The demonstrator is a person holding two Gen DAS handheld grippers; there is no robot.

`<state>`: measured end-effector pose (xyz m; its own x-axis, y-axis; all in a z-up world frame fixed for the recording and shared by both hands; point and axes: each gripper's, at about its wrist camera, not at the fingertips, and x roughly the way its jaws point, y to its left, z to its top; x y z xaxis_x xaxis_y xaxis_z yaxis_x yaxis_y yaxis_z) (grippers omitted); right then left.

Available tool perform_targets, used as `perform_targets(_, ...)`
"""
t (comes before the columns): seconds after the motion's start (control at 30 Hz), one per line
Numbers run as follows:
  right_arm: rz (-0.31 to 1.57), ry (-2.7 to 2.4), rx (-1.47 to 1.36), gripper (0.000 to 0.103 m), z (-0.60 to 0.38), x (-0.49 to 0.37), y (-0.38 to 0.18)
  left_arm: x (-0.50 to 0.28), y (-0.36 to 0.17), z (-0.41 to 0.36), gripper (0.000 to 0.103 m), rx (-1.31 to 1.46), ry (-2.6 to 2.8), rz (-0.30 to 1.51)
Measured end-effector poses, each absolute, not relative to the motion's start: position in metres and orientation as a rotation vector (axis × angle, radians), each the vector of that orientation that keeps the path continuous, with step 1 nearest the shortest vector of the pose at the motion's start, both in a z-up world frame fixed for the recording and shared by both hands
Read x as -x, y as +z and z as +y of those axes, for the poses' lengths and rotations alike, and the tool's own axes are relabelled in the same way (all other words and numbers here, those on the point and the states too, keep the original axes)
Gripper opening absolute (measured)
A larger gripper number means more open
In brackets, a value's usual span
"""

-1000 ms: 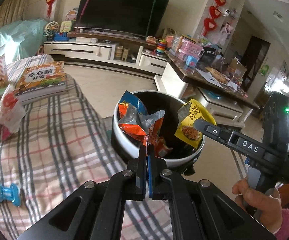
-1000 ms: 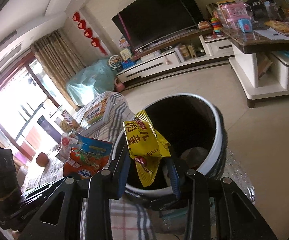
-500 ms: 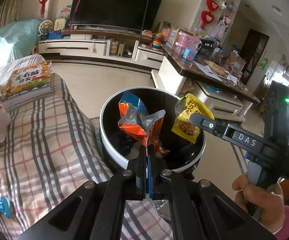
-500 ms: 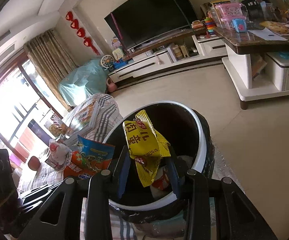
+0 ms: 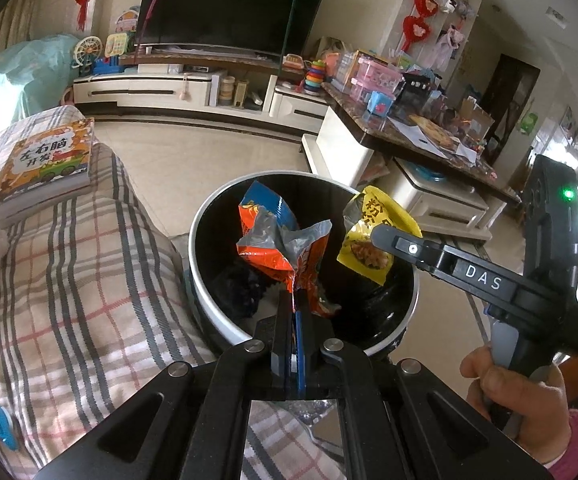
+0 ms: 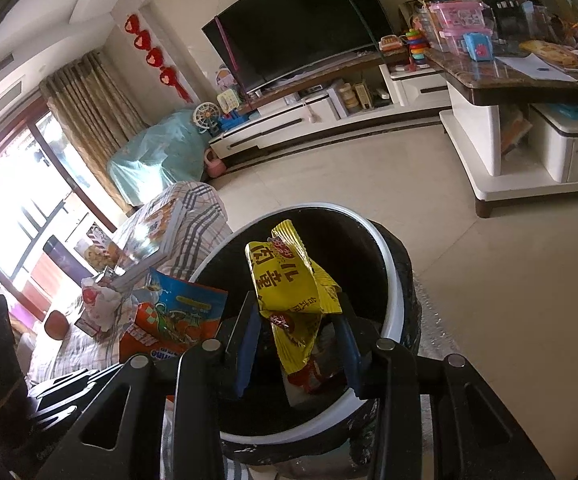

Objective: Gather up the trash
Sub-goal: 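Open both tools to drop the wrappers into the bin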

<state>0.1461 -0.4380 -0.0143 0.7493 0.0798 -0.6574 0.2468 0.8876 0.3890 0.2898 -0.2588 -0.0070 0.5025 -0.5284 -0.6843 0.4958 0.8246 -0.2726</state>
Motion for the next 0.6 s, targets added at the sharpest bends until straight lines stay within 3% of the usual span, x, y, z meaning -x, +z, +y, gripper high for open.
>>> perform_targets(0.27, 0.741, -0.102, -0.464, 0.039, -0.438, -0.152, -0.015, -0.294, -0.010, -0.263, 0.001, 0.041, -0.612, 0.857)
perform_targets(0.37, 0.755, -0.116, -0.459, 0.044, -0.438, -0.156, -0.016, -0.297, -0.011, -0.264, 0.008, 0.044, -0.605, 0.865)
perform_targets(0.4, 0.756, -0.119, -0.461, 0.044, -0.439, -0.157, -0.017, -0.298, -0.010, -0.264, 0.019, 0.047, -0.600, 0.868)
perform_targets(0.43, 0.759, -0.122, -0.464, 0.048, -0.439, -0.157, -0.017, -0.297, -0.010, -0.262, 0.027, 0.054, -0.595, 0.866)
perform_targets(0.47, 0.756, -0.121, -0.468, 0.051, -0.439, -0.157, -0.016, -0.296, -0.008, -0.261, 0.029, 0.061, -0.592, 0.859)
perform_targets(0.6, 0.735, -0.126, -0.472, 0.068, -0.438, -0.151, -0.012, -0.289, -0.006, -0.252, 0.031, 0.070, -0.586, 0.844)
